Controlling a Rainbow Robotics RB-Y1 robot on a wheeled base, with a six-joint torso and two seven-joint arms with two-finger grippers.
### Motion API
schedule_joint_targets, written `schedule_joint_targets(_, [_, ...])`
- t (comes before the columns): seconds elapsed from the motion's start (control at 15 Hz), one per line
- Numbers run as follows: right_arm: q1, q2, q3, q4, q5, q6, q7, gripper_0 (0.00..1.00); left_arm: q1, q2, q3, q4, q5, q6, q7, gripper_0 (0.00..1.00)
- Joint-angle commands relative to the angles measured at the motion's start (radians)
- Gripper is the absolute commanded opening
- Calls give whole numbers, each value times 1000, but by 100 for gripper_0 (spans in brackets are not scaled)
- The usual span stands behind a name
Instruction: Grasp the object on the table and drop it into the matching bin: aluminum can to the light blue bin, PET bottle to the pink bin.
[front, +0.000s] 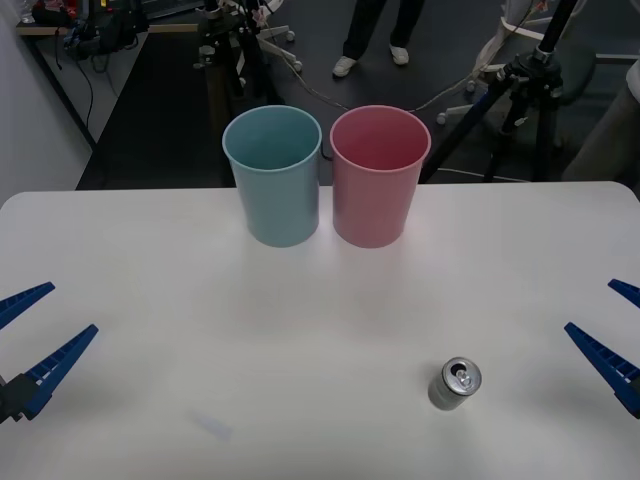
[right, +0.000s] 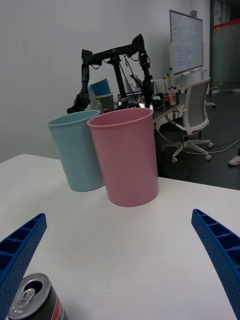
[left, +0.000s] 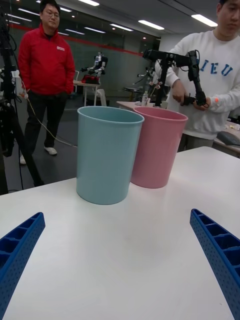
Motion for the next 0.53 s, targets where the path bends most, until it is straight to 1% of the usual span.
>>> schedule_joint_targets(0.07, [16, 39, 11, 4, 11, -2, 0, 100, 0, 0, 0, 0, 0, 0, 0, 100])
schedule_joint_targets(0.13, [18, 50, 10, -3, 20, -2, -2, 100, 0, 0, 0, 0, 0, 0, 0, 100])
schedule_joint_targets(0.33, [30, 49, 16, -31, 25, 4, -9, 100, 0, 0, 0, 0, 0, 0, 0, 100])
schedule_joint_targets(0.53, [56, 49, 30, -31, 23, -1, 21, 100, 0, 0, 0, 0, 0, 0, 0, 100])
